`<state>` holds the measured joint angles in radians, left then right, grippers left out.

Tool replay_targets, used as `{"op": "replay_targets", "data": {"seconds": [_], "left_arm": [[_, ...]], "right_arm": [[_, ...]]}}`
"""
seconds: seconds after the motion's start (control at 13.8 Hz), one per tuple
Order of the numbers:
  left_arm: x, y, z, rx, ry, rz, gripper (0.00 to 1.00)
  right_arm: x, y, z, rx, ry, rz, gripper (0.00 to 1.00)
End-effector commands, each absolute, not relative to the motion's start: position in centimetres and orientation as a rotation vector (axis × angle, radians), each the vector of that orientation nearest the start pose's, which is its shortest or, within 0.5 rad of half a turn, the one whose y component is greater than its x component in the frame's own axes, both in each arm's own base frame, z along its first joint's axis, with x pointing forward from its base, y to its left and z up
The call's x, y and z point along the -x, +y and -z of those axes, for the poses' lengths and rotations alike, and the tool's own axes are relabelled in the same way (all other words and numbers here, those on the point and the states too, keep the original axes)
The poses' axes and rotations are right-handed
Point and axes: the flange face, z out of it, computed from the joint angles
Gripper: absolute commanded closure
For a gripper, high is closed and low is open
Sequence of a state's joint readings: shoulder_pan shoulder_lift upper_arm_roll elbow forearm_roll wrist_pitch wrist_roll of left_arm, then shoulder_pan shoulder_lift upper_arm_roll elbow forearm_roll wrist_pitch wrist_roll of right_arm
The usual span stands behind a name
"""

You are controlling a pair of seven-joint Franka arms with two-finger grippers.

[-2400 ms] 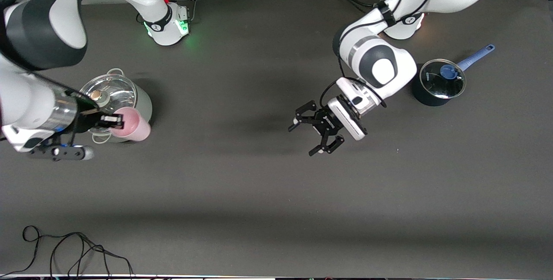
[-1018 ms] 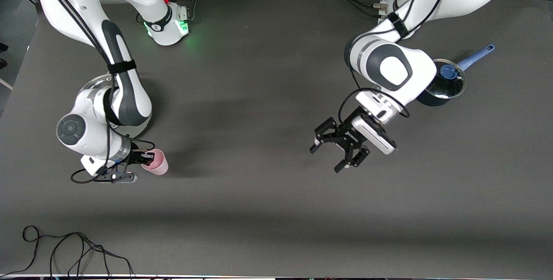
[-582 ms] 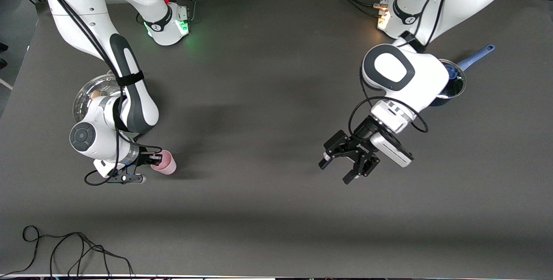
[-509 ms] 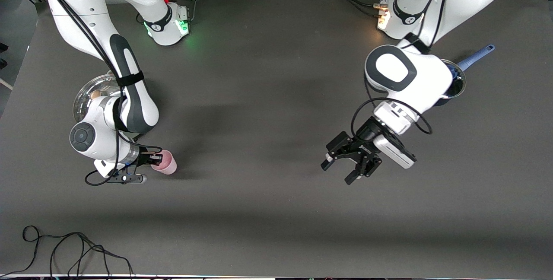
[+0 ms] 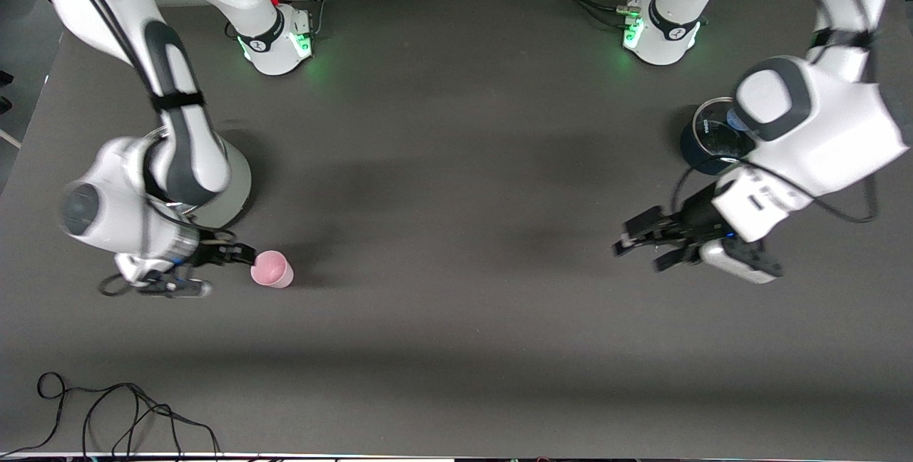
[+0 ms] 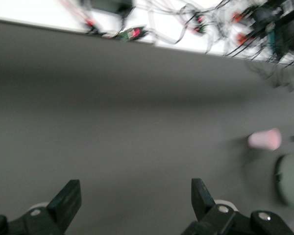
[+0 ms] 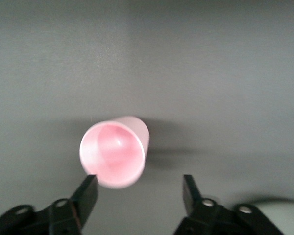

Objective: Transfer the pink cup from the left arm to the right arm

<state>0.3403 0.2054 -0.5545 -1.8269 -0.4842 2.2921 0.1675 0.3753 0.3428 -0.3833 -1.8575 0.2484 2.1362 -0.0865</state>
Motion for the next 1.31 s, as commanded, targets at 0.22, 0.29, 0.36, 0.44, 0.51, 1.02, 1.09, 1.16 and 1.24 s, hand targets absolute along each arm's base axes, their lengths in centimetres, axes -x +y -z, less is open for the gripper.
{"op": "replay_targets", "data": {"seconds": [0.22,0.29,0.36,0.44,0.51,1.02,1.09,1.16,1.24], "left_arm": [[-59.1,-1.8,-49.7,-2.883,-0.117,-0.084,0.00],[-58.7,-0.5,-50.2,-2.921,-0.101,-0.055,0.00],[-58.1,0.6,-50.6,-2.949,-0.102,-0.016,0.00],[-57.3,2.0,-51.6,-2.982,-0.091,-0.002,0.00],[-57.0,2.2,-52.0,-3.020,-0.097,0.010,0.00],[-55.9,0.7,-57.2,-3.086,-0.050,0.009,0.00],[-56.0,-0.9,-57.1,-3.084,-0.068,0.010,0.00],[-56.1,-1.3,-56.9,-3.085,-0.045,0.014,0.00],[-56.2,-2.3,-56.7,-3.084,-0.054,0.017,0.00]], "right_arm": [[-56.2,-1.1,-54.4,3.092,-0.046,-0.093,0.00],[-55.8,-1.5,-57.7,3.089,-0.039,-0.112,0.01],[-55.3,-1.6,-60.4,3.090,-0.041,-0.128,0.01],[-54.9,-1.6,-62.0,3.098,-0.041,-0.139,0.01],[-54.5,-1.7,-63.3,3.132,-0.049,-0.146,0.01],[-55.8,-0.8,-61.8,3.157,0.107,-0.195,0.00],[-55.9,-0.5,-61.9,3.157,0.109,-0.187,0.00],[-56.0,0.0,-61.9,3.159,0.100,-0.182,0.00],[-56.1,0.9,-61.5,3.162,0.076,-0.193,0.00]]}}
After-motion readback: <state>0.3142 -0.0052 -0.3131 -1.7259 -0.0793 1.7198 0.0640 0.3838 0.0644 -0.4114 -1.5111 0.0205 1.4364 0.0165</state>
